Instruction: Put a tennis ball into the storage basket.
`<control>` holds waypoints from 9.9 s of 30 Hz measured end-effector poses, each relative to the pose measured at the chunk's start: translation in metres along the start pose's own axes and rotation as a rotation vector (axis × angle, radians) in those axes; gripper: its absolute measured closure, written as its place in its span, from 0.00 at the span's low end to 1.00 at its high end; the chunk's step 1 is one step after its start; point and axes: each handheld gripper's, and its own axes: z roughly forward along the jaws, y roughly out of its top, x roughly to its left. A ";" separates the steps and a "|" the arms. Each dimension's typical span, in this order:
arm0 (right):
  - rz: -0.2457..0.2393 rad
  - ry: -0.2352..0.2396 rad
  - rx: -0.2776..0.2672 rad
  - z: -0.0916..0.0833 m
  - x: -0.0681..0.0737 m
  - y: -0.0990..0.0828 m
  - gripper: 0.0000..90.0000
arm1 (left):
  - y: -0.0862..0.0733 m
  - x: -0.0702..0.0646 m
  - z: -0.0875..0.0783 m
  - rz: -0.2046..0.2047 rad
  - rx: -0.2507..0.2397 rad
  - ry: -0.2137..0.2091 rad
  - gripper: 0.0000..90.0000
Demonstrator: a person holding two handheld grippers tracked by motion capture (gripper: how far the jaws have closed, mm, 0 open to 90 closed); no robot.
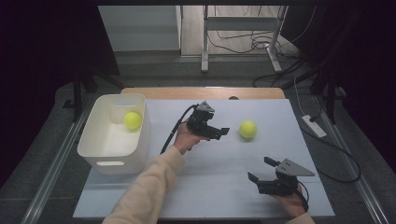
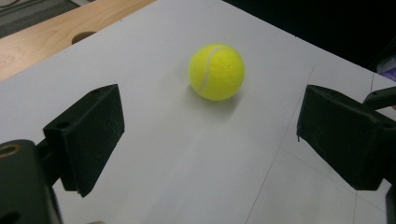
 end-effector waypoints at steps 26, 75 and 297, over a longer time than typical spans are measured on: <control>-0.004 0.007 -0.001 0.002 0.003 0.001 0.12 | 0.011 -0.004 0.031 0.027 0.033 -0.009 0.09; 0.009 0.008 -0.008 0.000 0.001 0.000 0.12 | 0.014 -0.005 0.086 0.015 0.087 -0.033 0.09; -0.013 -0.028 -0.006 -0.002 0.000 -0.001 0.12 | -0.007 -0.010 -0.069 0.053 -0.063 0.077 0.30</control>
